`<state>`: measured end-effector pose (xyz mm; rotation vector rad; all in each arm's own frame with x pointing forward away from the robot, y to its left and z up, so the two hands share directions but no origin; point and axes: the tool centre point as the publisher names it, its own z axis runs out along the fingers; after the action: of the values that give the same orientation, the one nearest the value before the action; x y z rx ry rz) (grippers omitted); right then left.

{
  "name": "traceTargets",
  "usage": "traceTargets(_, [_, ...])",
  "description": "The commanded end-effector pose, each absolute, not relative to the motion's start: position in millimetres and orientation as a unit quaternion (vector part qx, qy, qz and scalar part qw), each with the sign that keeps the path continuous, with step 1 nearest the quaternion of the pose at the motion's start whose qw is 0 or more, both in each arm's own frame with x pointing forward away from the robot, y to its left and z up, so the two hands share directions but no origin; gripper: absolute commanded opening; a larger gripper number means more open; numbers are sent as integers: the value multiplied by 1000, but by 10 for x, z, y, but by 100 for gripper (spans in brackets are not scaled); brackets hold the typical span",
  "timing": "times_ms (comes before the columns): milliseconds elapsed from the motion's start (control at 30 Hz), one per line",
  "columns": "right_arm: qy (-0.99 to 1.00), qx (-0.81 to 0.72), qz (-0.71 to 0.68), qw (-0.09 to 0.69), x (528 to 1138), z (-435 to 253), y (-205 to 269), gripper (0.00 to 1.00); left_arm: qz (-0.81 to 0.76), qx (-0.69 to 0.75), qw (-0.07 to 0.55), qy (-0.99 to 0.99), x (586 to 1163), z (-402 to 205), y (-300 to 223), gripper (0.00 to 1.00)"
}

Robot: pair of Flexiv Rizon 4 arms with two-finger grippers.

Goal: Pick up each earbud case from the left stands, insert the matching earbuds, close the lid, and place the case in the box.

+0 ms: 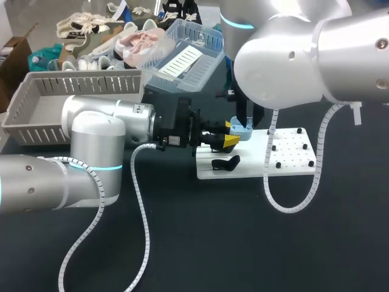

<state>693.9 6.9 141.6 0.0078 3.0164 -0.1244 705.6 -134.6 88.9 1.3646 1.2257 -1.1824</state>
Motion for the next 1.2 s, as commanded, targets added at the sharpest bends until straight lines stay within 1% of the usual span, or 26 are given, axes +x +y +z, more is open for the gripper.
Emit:
traceTargets(33, [997, 1, -40, 62, 6934, 1414, 55, 0, -480, 554, 463, 498, 7050, 884, -1346, 0])
traceTargets(1200, [997, 11, -40, 62, 6978, 1328, 68, 0, -480, 554, 463, 498, 7050, 884, -1346, 0])
